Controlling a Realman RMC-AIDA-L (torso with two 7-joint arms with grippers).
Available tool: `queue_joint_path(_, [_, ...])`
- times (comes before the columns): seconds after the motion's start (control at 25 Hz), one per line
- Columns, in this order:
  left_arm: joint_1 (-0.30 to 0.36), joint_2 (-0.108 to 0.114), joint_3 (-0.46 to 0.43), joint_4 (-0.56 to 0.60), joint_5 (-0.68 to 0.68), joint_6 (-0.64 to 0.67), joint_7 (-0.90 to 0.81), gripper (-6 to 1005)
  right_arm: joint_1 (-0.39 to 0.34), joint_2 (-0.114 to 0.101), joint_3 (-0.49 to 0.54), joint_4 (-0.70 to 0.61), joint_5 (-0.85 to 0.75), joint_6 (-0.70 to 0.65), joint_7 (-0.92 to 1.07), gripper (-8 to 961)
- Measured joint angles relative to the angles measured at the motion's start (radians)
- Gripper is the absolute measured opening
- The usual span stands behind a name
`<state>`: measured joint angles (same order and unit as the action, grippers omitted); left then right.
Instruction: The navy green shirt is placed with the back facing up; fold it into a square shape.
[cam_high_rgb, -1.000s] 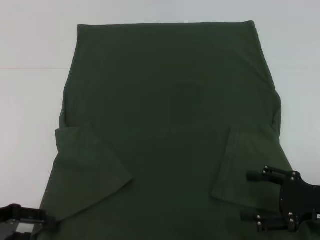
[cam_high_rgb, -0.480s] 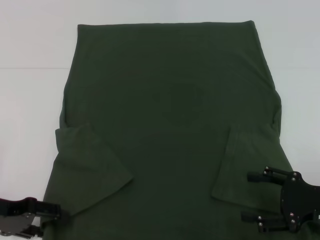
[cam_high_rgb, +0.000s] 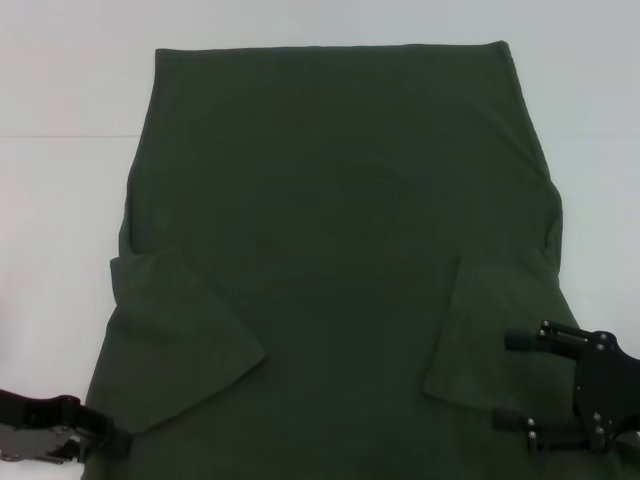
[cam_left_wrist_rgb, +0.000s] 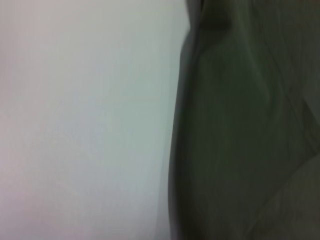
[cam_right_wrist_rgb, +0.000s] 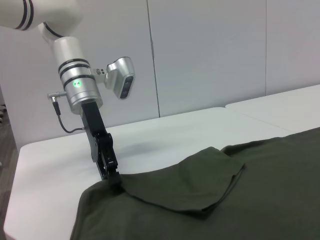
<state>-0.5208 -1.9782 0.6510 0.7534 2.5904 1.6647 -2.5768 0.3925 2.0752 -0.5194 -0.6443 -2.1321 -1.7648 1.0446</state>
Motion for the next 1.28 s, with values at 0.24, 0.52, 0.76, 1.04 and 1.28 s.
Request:
queue_joint_path(0.24, [0.001, 0.002, -0.001, -0.004, 0.001, -0.009, 0.001, 437, 0.0, 0.0, 0.002, 0.0, 0.0, -0.005, 0.004, 950])
queue_joint_path(0.52, [0.0, 0.002, -0.004, -0.005, -0.002, -0.005, 0.001, 190, -0.001, -0.003, 0.023, -0.036, -0.003, -0.007, 0.105, 948])
queue_joint_path(0.76, [0.001, 0.003, -0.006, -0.005, -0.006, 0.001, 0.01, 41, -0.008, -0.018, 0.021, -0.249, -0.032, -0.049, 0.534, 947])
queue_joint_path(1.04, [0.005, 0.006, -0.007, -0.005, -0.007, 0.002, 0.023, 41, 0.032, -0.147, 0.03, -0.399, -0.17, -0.171, 1.156, 946])
queue_joint_path(1.28, [0.001, 0.01, -0.01, -0.004, -0.009, 0.008, 0.032, 40, 0.106, -0.167, 0.045, -0.401, -0.372, -0.212, 1.379, 945])
